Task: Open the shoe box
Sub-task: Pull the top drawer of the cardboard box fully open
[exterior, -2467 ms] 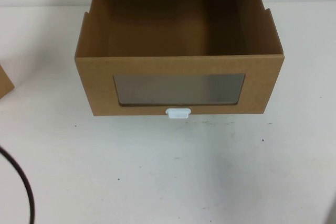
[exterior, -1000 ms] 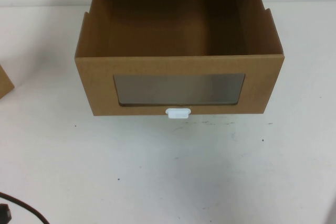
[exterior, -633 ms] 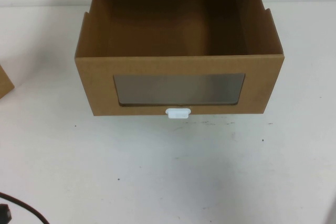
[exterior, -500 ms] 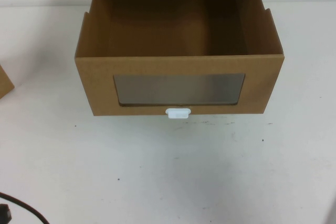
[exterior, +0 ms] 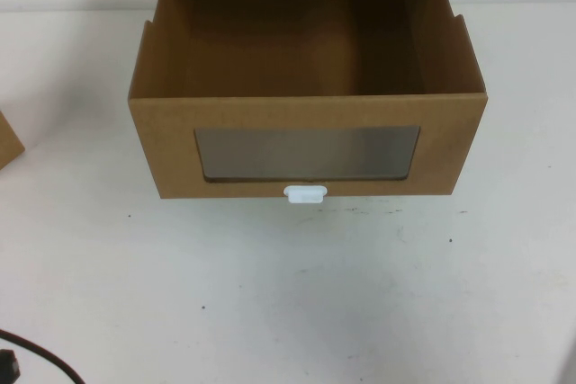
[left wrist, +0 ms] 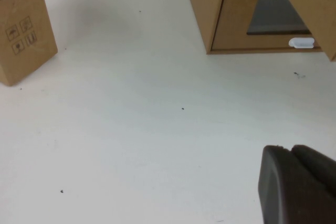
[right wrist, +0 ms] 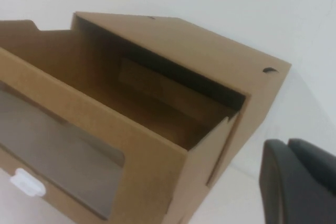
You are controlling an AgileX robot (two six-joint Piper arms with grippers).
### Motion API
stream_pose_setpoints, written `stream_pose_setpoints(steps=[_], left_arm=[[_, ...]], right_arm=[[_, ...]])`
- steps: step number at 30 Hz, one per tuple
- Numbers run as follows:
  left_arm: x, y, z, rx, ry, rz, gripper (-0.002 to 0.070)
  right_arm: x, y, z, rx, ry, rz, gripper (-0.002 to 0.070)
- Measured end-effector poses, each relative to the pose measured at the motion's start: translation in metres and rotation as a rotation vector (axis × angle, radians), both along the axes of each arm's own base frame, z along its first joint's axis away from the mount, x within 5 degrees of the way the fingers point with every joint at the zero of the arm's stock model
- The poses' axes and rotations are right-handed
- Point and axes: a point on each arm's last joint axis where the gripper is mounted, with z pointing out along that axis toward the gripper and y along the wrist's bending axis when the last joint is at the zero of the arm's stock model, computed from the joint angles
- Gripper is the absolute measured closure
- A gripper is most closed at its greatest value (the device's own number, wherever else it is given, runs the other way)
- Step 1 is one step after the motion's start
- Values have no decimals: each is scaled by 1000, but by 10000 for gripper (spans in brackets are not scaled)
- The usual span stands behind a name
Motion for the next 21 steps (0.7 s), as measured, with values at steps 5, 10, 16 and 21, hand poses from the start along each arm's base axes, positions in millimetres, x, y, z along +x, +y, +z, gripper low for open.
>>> stream_pose_setpoints(steps=[5, 10, 16, 21], left_arm=[[0, 0, 0, 0, 0, 0, 680], [0, 0, 0, 0, 0, 0, 680], [0, 0, 0, 0, 0, 0, 680], [0, 0, 0, -1, 2, -1, 680]], right_arm=[[-2, 3, 0, 81, 53, 42, 694], [-2, 4, -1, 105, 78, 53, 694], [-10, -8, -17, 10, 241, -13, 694], [-28, -13, -35, -18, 308, 45, 694]])
